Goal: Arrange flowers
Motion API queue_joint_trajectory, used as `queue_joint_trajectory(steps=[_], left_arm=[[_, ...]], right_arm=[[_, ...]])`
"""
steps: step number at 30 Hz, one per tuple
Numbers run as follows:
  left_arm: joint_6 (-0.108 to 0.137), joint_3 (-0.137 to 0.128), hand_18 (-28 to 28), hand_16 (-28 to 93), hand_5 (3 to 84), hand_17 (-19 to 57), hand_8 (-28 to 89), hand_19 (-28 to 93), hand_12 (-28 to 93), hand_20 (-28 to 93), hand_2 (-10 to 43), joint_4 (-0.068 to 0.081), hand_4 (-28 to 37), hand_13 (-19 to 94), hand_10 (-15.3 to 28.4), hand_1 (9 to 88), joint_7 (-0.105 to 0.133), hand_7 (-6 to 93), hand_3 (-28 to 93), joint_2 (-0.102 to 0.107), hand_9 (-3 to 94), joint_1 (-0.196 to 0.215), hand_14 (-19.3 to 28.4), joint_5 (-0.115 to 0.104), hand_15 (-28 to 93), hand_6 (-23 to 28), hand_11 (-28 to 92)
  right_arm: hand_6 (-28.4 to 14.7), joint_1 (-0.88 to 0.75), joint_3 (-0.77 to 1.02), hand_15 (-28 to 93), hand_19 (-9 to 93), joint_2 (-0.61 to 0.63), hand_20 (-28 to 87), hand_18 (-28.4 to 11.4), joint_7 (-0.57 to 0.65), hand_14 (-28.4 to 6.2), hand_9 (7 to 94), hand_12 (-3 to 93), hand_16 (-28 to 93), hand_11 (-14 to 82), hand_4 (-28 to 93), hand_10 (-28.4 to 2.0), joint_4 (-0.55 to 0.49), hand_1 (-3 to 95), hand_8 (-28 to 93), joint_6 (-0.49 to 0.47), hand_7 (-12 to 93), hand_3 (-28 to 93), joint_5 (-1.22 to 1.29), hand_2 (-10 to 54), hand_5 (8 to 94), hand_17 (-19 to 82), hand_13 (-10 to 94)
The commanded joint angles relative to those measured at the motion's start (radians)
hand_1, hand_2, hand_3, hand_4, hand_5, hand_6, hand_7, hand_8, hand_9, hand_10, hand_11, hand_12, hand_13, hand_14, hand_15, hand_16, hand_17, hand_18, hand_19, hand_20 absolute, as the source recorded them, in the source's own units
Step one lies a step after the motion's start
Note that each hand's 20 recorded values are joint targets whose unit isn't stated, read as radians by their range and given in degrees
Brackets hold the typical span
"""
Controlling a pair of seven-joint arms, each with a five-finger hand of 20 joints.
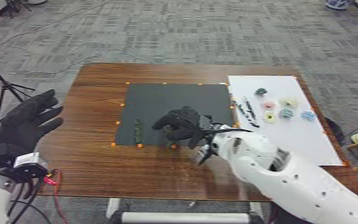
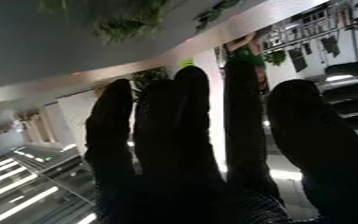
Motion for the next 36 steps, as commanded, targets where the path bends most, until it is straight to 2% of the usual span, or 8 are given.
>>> queue_joint_trajectory(steps=[1,3,5,12,20,27,32,36], left_arm=[[0.007,-0.003,19.0,-4,26.2,-10.2,-10,40,21,13,-5.5,-0.006,-25.8,9,10.0,24.5,0.0,22.2,69,-0.012,18.0,0.012,12.6,0.0,48,2.7,26],[0.005,-0.003,19.2,-4,25.9,-10.2,-10,40,21,13,-5.4,-0.004,-26.0,9,9.9,24.5,0.002,22.1,69,-0.011,17.9,0.01,12.6,0.0,48,2.6,26],[0.007,-0.007,19.2,-4,25.7,-10.2,-10,40,21,13,-5.4,-0.007,-26.1,9,9.9,24.6,0.004,22.1,69,-0.014,18.0,0.017,12.6,0.001,48,2.6,26],[0.004,-0.002,19.2,-4,25.5,-10.2,-10,40,21,12,-5.0,-0.004,-26.1,9,9.8,24.6,0.0,22.1,69,-0.013,17.9,0.01,12.7,0.0,48,2.5,26],[0.004,-0.006,19.3,-4,25.7,-10.2,-10,40,21,12,-4.9,-0.004,-26.1,9,9.9,24.6,-0.001,22.2,69,-0.011,17.9,0.013,12.7,0.0,48,2.6,26],[0.001,-0.004,19.2,-4,25.7,-10.2,-10,40,21,12,-4.9,-0.003,-26.1,10,9.9,24.6,-0.003,22.3,69,-0.008,17.9,0.011,12.7,0.0,48,2.6,26],[-0.013,-0.021,19.2,-4,25.8,-10.2,-10,40,21,12,-4.9,-0.019,-26.2,10,9.9,24.5,-0.004,22.3,69,-0.014,18.0,0.025,12.8,0.007,47,2.6,26],[-0.006,-0.023,19.2,-4,25.9,-10.2,-10,40,21,12,-4.9,-0.022,-26.1,10,9.9,24.5,0.001,22.3,69,-0.011,17.9,0.024,12.8,0.005,48,2.7,26]], right_arm=[[5.4,-0.051,0.026,83,72,0.063,58,-23.5,-0.019,-18.0,35.5,59.0,48,64.1,-8,-16.8,-0.087,16.5,-15,-0.027,19,93,-0.044,15.5,51.9,16,35],[5.3,-0.071,0.044,84,72,0.063,58,-23.4,-0.024,-18.5,33.5,61.5,49,65.2,-6,-17.4,-0.099,16.3,-15,-0.06,20,93,-0.05,15.9,54.3,15,32],[4.9,-0.085,0.043,84,71,0.066,58,-23.1,-0.028,-19.1,32.0,63.1,51,65.7,-5,-17.9,-0.107,16.3,-16,-0.061,20,93,-0.059,15.9,55.9,13,29],[5.2,-0.093,0.004,85,70,0.049,58,-22.8,0.009,-19.7,30.2,65.5,53,66.0,-2,-18.3,-0.098,16.8,-16,-0.049,20,93,-0.103,17.4,57.0,11,26],[6.2,-0.073,-0.041,87,70,0.035,58,-22.8,0.049,-20.4,30.7,67.1,54,69.1,2,-18.1,-0.081,16.8,-17,-0.025,20,93,-0.123,19.2,53.0,11,26],[6.2,-0.04,-0.092,89,72,0.044,59,-22.7,0.097,-20.9,33.0,71.0,56,70.9,1,-17.9,-0.074,17.0,-17,0.024,20,93,-0.134,18.1,49.8,12,28],[6.2,0.006,-0.156,90,73,0.076,59,-22.8,0.13,-21.0,34.6,73.2,57,71.0,-1,-17.6,-0.076,17.1,-17,0.094,20,93,-0.175,17.1,49.4,13,29],[6.6,0.02,-0.165,90,74,0.085,60,-22.9,0.144,-20.8,35.9,73.1,57,71.5,-3,-17.3,-0.071,16.9,-17,0.1,20,93,-0.17,16.6,51.3,13,30]])
